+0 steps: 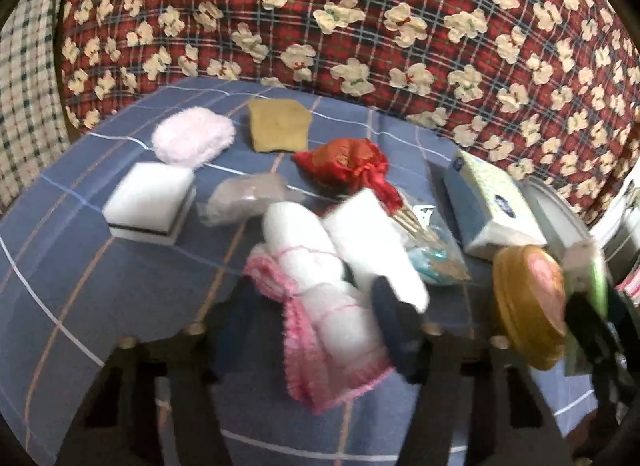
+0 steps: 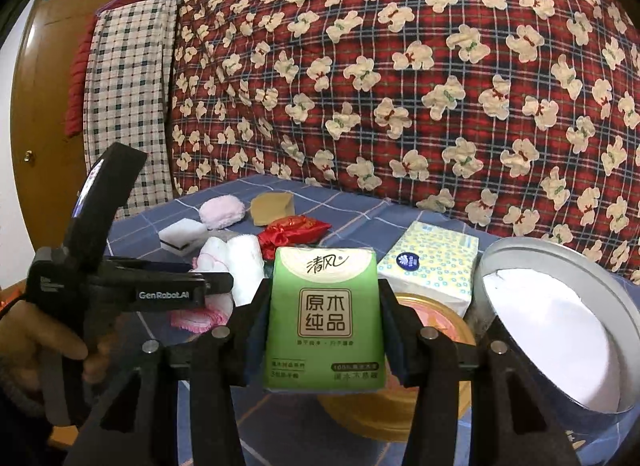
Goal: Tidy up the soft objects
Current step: 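Grasp the pink-edged white towel roll with the left tool while the right tool holds the pack, then carry the towel roll and tissue pack over the round metal tin with both tools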
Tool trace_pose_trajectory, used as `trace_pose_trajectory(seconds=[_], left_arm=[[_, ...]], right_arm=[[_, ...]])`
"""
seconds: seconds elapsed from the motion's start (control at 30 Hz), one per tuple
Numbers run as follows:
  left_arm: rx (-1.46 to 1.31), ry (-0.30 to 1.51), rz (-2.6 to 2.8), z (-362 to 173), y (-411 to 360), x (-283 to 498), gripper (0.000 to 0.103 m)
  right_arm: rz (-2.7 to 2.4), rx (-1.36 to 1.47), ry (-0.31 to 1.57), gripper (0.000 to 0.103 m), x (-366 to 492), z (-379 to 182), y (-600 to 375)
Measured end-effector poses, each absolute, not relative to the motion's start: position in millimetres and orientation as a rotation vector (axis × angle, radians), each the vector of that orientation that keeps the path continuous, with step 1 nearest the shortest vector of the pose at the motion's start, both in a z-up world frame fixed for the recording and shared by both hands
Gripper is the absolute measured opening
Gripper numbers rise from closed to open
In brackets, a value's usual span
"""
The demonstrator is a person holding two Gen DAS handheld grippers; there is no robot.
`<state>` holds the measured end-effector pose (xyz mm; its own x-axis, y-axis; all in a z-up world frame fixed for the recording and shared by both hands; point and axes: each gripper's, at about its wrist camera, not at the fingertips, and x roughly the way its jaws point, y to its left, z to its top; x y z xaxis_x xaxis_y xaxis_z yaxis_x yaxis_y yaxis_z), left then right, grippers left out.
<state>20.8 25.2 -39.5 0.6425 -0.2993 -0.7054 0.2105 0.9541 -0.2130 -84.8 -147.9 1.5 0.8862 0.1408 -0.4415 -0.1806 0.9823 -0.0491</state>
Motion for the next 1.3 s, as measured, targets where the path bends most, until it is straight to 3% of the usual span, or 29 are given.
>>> trace_pose_trajectory(seconds=[0.53, 0.97, 1.3], left_arm=[[-0.158, 0.855, -0.322, -46.5, 26.5, 19.5, 0.027], [-0.146, 0.611, -0.295, -6.4, 48.9, -22.4, 0.026], [-0.085, 0.495, -0.384, 13.6, 9.5, -33.3, 0.027]], right_arm=[[0.155, -0.096, 0.411, 0.052, -93.2, 1.0, -148.5], [0.133, -0.091, 0.332, 0.052, -104.6, 8.4, -153.2], [0.013, -0.062, 0.290, 0.052, -103.5, 21.8, -200.9]])
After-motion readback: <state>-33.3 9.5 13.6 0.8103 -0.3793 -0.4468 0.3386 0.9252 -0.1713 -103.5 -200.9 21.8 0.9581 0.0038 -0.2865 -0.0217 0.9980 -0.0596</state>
